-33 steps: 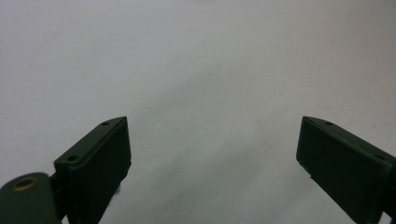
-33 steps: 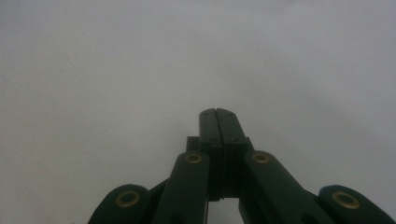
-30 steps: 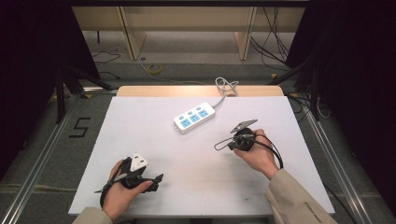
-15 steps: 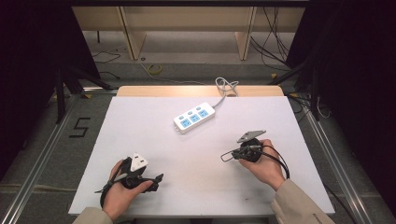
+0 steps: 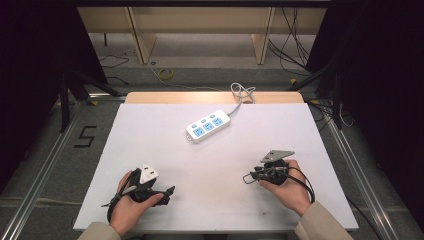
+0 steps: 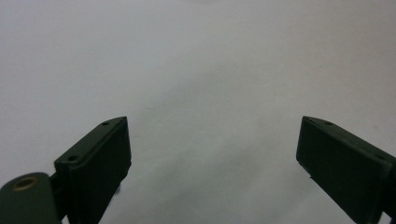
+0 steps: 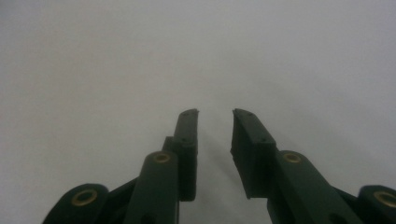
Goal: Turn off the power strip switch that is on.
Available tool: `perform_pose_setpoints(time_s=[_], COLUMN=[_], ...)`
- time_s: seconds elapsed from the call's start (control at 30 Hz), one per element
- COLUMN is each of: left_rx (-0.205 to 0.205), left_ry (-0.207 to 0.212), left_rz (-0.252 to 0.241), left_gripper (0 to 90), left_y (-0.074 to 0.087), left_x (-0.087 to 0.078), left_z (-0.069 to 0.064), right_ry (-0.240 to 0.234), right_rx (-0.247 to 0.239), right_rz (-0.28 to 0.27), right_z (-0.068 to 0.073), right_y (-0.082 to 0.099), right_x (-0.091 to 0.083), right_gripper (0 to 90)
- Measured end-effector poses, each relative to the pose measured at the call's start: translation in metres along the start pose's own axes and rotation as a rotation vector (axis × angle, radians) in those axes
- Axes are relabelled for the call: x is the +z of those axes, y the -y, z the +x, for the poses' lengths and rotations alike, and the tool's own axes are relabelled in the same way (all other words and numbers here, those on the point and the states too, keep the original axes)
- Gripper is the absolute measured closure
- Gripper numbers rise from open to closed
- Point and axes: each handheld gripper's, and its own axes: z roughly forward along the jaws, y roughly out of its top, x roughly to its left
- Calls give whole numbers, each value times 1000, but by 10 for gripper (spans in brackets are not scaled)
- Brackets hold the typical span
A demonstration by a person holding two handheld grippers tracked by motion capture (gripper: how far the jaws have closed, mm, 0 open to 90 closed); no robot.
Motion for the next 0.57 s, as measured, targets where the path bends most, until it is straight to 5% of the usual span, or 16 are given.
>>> perform_pose_setpoints(time_s=[0.57], left_rx=[6], left_ry=[0], left_rz=[5], left_gripper=[96], left_y=[-1], left_x=[1], left_z=[0], right_ry=[18], right_rx=[20], right_rz=[-72], right_z=[1], right_y=[8], right_x=[-3], right_gripper=[561])
